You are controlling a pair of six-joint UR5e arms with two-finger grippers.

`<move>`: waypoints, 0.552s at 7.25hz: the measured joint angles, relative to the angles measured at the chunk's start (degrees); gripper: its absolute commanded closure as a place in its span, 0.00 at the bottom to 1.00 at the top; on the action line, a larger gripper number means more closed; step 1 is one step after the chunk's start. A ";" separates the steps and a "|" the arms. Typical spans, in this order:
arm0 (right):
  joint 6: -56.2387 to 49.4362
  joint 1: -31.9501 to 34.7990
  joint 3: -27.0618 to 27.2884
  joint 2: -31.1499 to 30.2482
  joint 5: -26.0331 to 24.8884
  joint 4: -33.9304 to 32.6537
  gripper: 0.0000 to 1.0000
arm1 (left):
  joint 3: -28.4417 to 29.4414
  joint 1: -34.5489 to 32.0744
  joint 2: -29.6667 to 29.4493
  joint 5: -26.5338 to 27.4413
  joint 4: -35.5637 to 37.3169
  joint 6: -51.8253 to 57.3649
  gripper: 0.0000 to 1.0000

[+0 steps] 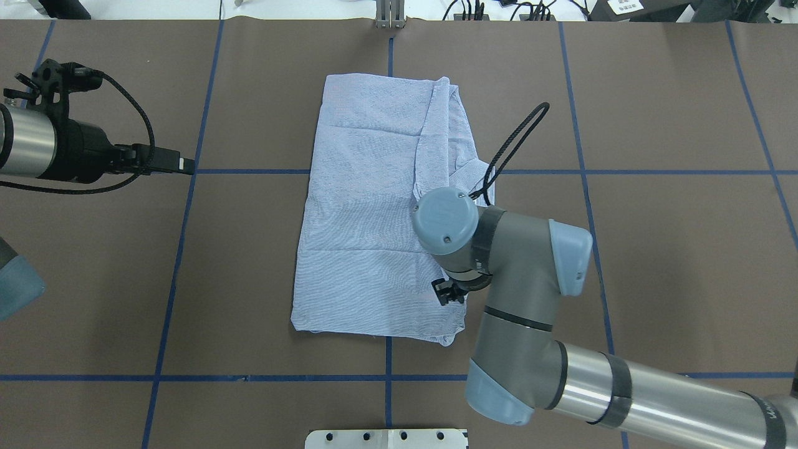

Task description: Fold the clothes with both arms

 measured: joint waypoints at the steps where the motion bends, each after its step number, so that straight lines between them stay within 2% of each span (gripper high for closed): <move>1: -0.62 0.34 3.27 -2.36 -0.04 -2.24 0.00 | -0.38 0.03 -0.21 0.02 0.03 -0.64 0.01; 4: -0.11 1.01 6.36 -3.69 0.05 -7.24 0.00 | -1.76 0.00 -0.09 0.08 0.12 -1.35 0.01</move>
